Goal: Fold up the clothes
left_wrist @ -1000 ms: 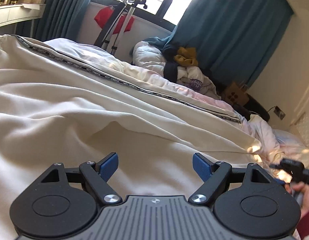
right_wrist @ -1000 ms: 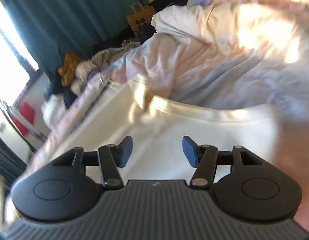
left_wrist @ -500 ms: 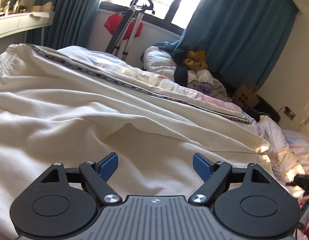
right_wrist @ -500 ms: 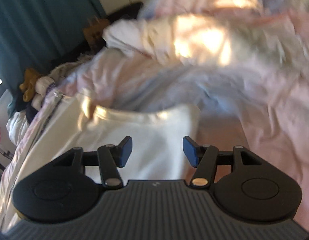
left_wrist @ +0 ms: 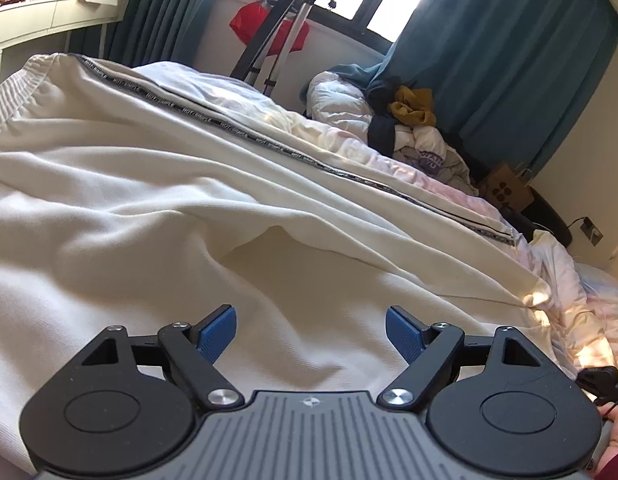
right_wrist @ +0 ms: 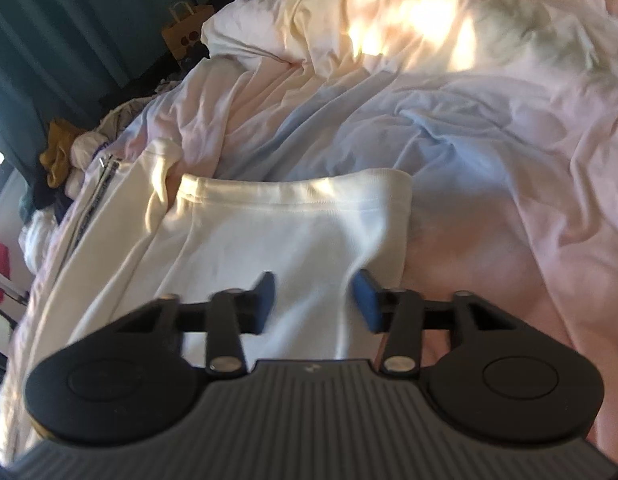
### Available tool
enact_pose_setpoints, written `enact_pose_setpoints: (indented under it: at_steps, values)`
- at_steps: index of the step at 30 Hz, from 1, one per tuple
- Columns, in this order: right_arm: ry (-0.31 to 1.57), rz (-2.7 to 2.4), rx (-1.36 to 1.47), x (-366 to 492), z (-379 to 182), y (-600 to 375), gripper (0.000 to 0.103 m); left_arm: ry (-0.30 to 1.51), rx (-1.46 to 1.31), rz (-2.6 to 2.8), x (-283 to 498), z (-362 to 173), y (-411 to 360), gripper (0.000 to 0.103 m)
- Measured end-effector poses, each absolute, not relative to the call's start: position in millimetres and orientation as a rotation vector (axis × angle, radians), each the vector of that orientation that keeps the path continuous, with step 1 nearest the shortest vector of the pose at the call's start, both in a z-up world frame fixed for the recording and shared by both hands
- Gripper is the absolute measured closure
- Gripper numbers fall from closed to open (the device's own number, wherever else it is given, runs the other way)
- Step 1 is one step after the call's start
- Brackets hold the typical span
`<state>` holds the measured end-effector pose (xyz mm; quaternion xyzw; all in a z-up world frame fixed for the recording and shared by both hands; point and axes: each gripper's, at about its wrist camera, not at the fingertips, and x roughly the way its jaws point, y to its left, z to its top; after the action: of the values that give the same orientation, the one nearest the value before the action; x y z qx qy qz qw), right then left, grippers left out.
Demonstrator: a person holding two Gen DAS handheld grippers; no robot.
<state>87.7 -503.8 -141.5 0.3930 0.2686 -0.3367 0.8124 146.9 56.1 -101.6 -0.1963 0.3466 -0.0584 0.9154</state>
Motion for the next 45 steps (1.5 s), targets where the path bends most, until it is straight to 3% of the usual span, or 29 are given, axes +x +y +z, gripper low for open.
enact_pose_setpoints:
  at_steps: [1, 3, 10, 15, 20, 28, 35, 36, 39, 40, 45]
  values:
    - [0.566, -0.714, 0.85, 86.7, -141.8, -505.0, 0.089, 0.719, -0.412, -0.114, 147.1, -102.3, 57.0, 0.019]
    - [0.537, -0.698, 0.868, 84.7, -140.2, -506.8, 0.097, 0.73, -0.428, -0.104, 147.8, -103.8, 58.9, 0.019]
    - [0.378, -0.733, 0.829, 73.7, -117.7, -504.8, 0.1, 0.771, -0.51, -0.046, 148.7, -107.8, 73.2, 0.019]
    - [0.31, -0.783, 0.765, 69.9, -107.8, -507.6, 0.1, 0.799, -0.559, 0.02, 148.2, -108.2, 86.9, 0.019]
    - [0.384, -0.77, 0.853, 72.0, -122.9, -514.4, 0.1, 0.775, -0.645, 0.044, 137.4, -94.2, 117.7, 0.019]
    - [0.414, -0.78, 0.992, 58.1, -129.9, -516.0, 0.098, 0.699, -0.873, 0.309, 71.7, -62.1, 250.1, 0.014]
    - [0.364, -0.847, 1.06, 39.5, -122.3, -520.2, 0.094, 0.76, -1.004, 0.399, 37.8, -81.3, 319.1, 0.014]
    - [0.349, -0.831, 1.093, 36.1, -124.4, -523.9, 0.086, 0.769, -1.051, 0.369, 36.7, -88.1, 325.7, 0.014]
    - [0.301, -0.803, 1.202, 23.5, -131.1, -531.1, 0.038, 0.759, -1.163, 0.349, 31.0, -105.8, 339.9, 0.016]
    - [0.287, -0.812, 1.226, 19.5, -132.7, -532.1, 0.03, 0.754, -1.183, 0.36, 30.4, -110.0, 342.6, 0.017]
    - [0.31, -0.794, 1.289, 20.6, -146.6, -540.7, 0.029, 0.703, -1.183, 0.375, 41.4, -116.1, 341.7, 0.017]
